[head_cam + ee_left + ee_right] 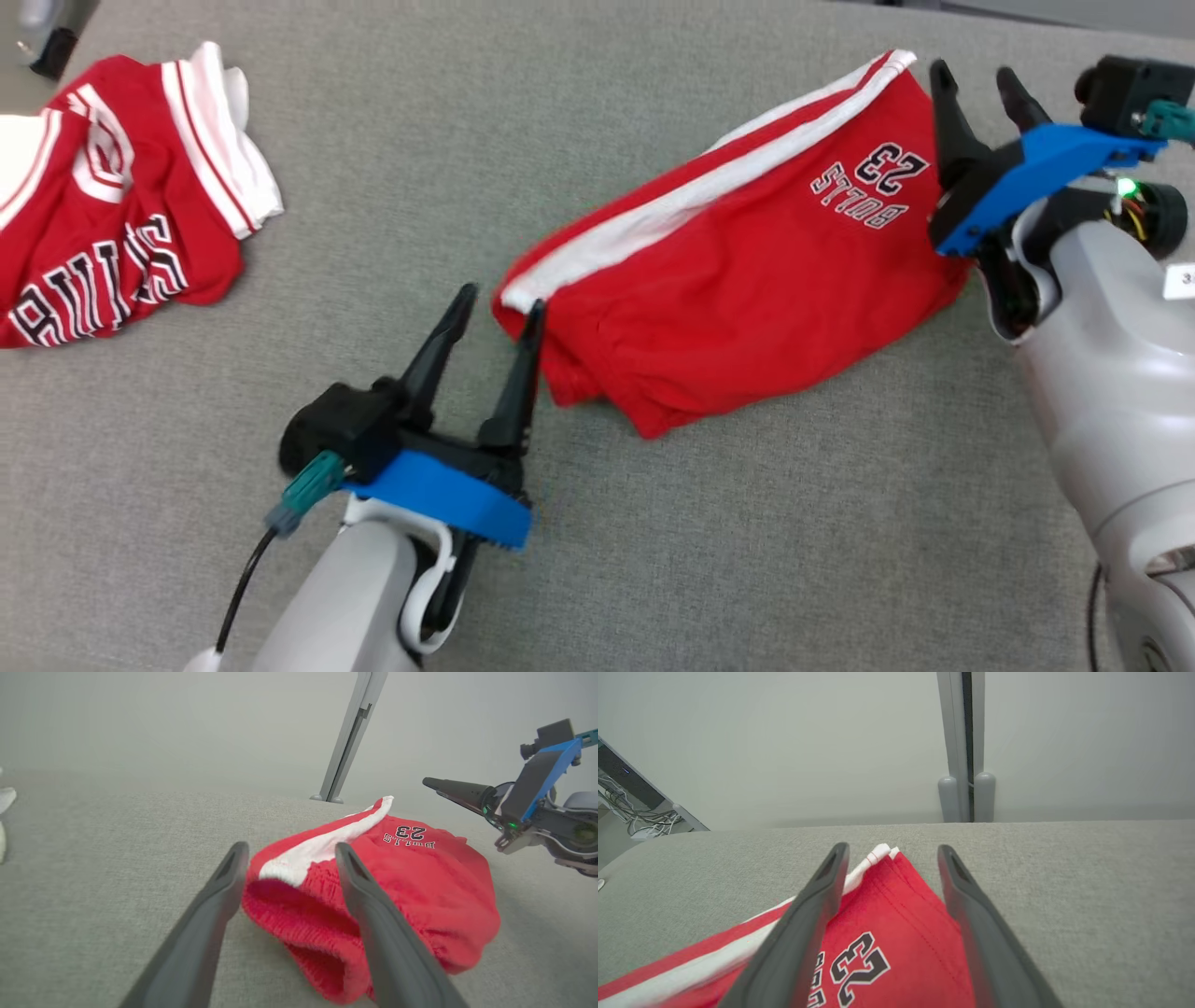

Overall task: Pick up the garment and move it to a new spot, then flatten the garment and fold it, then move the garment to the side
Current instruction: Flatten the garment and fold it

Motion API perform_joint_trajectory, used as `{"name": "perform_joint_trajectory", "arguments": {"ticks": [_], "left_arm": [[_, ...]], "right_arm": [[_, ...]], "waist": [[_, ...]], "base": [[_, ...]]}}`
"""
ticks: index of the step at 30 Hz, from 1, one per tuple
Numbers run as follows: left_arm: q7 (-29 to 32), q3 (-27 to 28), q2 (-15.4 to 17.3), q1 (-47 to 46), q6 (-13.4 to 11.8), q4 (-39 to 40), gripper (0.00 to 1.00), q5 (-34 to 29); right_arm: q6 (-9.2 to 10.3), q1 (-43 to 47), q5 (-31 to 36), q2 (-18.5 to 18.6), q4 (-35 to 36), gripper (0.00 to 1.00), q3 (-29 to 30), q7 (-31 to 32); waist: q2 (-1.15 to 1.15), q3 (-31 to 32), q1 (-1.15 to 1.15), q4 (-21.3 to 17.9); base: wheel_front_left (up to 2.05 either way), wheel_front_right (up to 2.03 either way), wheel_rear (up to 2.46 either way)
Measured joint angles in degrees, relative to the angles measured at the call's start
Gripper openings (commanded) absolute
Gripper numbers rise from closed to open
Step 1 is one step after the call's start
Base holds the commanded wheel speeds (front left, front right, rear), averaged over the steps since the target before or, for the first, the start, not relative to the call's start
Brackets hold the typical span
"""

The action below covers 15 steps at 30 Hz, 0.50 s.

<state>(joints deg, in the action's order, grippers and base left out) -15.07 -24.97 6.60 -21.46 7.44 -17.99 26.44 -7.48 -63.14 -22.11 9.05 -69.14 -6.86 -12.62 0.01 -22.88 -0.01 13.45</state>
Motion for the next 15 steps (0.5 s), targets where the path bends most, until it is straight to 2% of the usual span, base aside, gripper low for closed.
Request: {"name": "perform_joint_trajectory", "arguments": {"ticks": [3, 8, 15], "left_arm": [[0.0, 3.0, 0.4, 2.8, 0.0, 1.6, 1.0, -1.7], [0.0, 12.0, -0.4, 6.4, 0.0, 5.1, 1.0, -4.5], [0.0, 23.4, -2.4, 9.4, 0.0, 9.1, 1.0, -9.5]], "right_arm": [[0.0, 1.3, 0.2, 2.2, -0.2, 1.0, -1.6, -0.5], [0.0, 3.1, 0.4, 5.5, -1.2, 1.0, -3.8, -0.4], [0.0, 4.1, 0.9, 7.2, -2.4, 1.0, -6.1, 1.0]], "waist": [[-0.01, 1.2, -0.01, 0.5], [-0.01, 2.2, 0.0, 1.7], [-0.01, 2.1, 0.0, 2.5]], "base": [[0.0, 0.0, 0.0], [0.0, 0.0, 0.0], [0.0, 0.0, 0.0]]}}
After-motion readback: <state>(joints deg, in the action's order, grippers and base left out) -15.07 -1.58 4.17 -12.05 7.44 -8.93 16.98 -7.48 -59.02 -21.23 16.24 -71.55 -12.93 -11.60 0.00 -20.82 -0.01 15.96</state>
